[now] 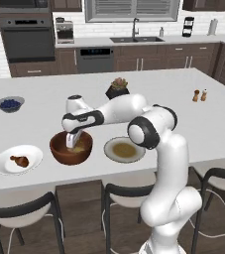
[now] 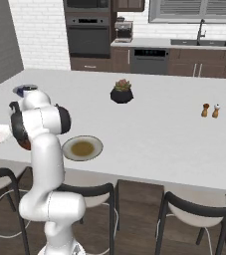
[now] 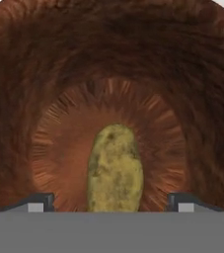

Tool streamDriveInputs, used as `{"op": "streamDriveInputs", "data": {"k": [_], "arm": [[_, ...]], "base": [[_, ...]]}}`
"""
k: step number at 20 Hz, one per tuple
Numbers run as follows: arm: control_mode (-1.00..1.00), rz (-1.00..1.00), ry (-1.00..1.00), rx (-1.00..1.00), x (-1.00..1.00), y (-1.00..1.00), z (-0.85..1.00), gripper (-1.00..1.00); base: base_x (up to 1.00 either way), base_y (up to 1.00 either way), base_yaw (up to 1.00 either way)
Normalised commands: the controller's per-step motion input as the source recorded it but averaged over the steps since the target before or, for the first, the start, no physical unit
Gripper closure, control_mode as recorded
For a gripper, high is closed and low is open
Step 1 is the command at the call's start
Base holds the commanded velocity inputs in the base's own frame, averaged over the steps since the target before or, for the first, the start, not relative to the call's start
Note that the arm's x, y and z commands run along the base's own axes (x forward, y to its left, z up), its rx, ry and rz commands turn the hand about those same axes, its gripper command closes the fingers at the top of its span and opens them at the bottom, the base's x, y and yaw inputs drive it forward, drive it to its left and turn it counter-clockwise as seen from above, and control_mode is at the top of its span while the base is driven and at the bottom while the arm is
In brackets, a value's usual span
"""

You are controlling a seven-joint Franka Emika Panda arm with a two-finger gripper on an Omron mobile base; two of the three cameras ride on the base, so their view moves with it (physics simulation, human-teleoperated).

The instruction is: Pick the chicken drumstick and potato from their plates and place them in the bowl. Then put the bowl in the fridge.

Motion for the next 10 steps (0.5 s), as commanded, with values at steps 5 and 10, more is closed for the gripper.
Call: {"op": "streamDriveInputs", "data": {"k": [5, 10], "arm": [[-1.0, -0.01, -0.14, 0.0, -0.6, -0.21, 0.28, -1.0], [-1.0, -0.15, -0.03, 0.06, -0.97, -0.78, 0.56, -1.0]], "base": [[0.0, 0.0, 0.0], [0.0, 0.0, 0.0]]}}
